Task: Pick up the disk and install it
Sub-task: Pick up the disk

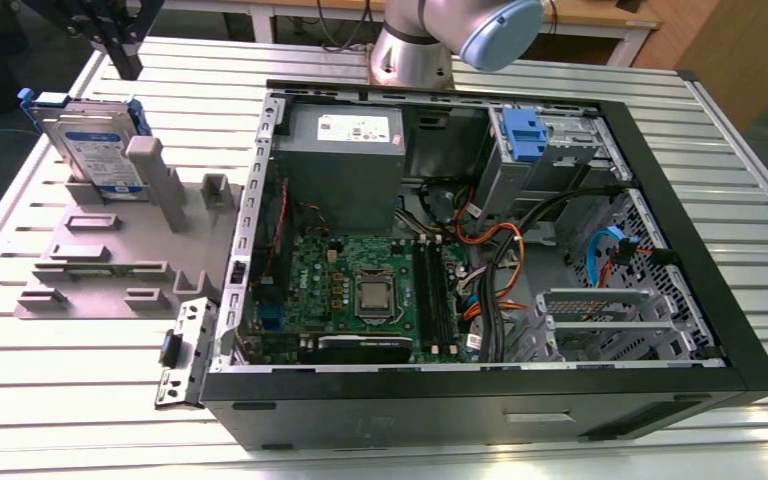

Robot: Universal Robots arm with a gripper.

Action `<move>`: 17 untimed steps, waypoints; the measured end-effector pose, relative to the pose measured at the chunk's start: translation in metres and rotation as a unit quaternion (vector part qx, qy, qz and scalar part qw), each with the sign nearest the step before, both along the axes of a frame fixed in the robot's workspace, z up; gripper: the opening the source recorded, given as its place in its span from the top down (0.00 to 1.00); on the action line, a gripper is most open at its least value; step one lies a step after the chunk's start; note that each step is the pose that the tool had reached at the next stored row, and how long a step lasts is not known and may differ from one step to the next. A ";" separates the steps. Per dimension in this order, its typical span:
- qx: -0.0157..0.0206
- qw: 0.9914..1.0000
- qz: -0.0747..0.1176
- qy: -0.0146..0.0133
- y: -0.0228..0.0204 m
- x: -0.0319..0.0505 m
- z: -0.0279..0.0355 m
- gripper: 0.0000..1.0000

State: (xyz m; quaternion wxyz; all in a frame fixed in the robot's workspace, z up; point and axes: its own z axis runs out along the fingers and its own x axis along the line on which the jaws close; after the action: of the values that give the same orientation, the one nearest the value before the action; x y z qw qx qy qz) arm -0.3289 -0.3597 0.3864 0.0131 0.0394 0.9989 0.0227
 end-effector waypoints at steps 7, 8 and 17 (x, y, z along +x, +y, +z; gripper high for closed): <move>0.000 1.000 0.000 0.000 0.0002 -0.0056 -0.0002 0.89; 0.000 1.000 0.000 0.000 0.0003 -0.0079 -0.0002 0.89; -0.001 1.000 0.000 0.000 0.0024 -0.0352 -0.0013 0.89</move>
State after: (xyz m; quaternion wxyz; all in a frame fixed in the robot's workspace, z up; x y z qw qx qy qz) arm -0.3641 -0.3573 0.3850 0.0130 0.0394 0.9989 0.0218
